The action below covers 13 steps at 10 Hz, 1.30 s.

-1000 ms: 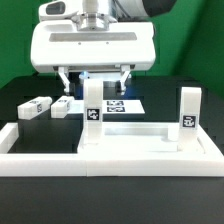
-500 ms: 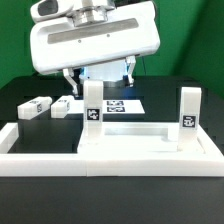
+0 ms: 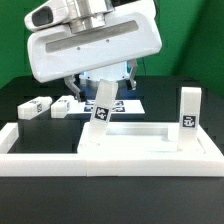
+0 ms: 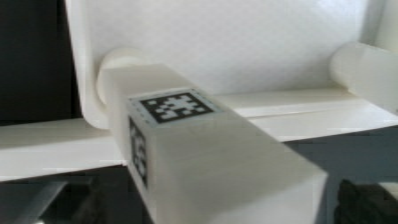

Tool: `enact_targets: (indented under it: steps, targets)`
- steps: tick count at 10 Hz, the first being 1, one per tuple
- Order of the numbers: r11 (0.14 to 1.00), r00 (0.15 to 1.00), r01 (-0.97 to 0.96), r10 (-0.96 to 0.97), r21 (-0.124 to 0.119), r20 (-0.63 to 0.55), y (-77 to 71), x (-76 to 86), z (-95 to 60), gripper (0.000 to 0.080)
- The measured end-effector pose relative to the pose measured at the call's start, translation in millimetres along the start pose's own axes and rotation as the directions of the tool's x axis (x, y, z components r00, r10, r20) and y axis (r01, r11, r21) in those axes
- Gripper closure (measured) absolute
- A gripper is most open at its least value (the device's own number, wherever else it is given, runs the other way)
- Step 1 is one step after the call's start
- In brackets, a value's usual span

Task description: Assemble desk

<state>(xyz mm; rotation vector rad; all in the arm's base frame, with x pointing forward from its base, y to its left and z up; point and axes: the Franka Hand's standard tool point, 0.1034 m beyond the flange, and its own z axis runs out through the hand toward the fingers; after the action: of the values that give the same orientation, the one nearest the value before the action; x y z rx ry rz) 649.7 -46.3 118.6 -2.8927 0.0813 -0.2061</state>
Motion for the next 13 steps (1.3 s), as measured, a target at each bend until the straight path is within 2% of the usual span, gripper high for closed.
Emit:
enact_targets:
  steps: [3,4,6,8,11,12,13]
  targets:
    - [1.0,1.0,-0.011,0.011,-0.001,0.006,0.6,-1.0,0.4,0.015]
    - [0.998,0.997,-0.055,0.055,-0.016,0.052,2.6,-6.6,1.8,0.015]
    - [0.999,0.998,-0.032,0.033,-0.024,0.047,16.0,-5.9,1.5,0.015]
    - [0.999,0.998,-0.021,0.022,-0.028,0.053,29.0,-12.7,1.9,0.015]
    - [0.999,0.998,-0.028,0.029,-0.028,0.053,27.3,-12.8,2.4,0.0177]
    - [0.999,0.998,-0.037,0.038,-0.028,0.053,27.0,-12.8,2.5,0.0356]
    - [0.999,0.998,-0.04,0.041,-0.029,0.052,27.4,-12.8,2.4,0.0356]
